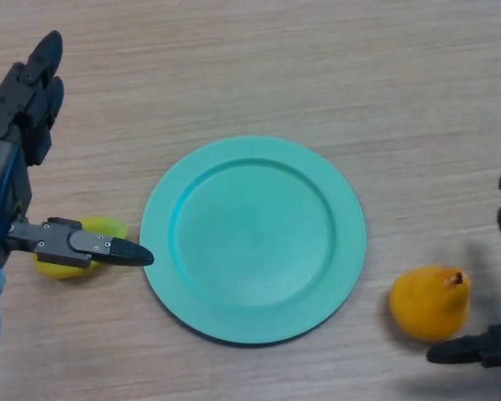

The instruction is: Pick up the yellow pear and place it on the plate

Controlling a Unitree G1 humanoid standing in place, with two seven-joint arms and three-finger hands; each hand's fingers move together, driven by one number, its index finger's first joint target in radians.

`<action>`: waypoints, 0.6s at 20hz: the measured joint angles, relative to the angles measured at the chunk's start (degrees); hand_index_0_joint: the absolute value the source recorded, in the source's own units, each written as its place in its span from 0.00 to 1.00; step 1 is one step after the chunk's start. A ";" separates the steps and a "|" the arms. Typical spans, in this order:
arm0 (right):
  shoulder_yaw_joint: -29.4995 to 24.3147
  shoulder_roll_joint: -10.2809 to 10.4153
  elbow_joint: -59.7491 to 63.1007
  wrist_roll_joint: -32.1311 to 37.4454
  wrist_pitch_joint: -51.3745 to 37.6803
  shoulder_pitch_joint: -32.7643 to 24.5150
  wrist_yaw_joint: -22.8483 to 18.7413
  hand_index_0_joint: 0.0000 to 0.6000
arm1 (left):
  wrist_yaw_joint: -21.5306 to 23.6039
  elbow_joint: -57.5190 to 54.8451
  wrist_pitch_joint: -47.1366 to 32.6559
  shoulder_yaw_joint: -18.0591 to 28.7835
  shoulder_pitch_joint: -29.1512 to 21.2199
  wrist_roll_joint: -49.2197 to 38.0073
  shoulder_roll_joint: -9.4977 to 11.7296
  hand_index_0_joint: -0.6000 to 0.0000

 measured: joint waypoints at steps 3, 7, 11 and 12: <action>3.27 -0.02 7.10 -4.50 -2.21 -1.16 -2.55 0.00 | 0.01 0.00 0.00 -0.04 -0.07 2.08 -0.39 1.00; 5.64 0.16 7.56 -4.51 -2.22 -1.04 -4.84 0.33 | 0.16 0.00 -0.01 -0.04 -0.04 2.08 -0.49 1.00; 6.09 0.15 10.65 -11.23 -4.04 -2.33 -13.55 1.00 | 0.21 0.00 0.00 -0.03 0.10 1.74 -0.49 1.00; 6.12 0.14 11.64 -13.66 -4.37 -3.06 -16.15 1.00 | 0.22 0.00 -0.01 -0.03 0.09 1.73 -0.49 1.00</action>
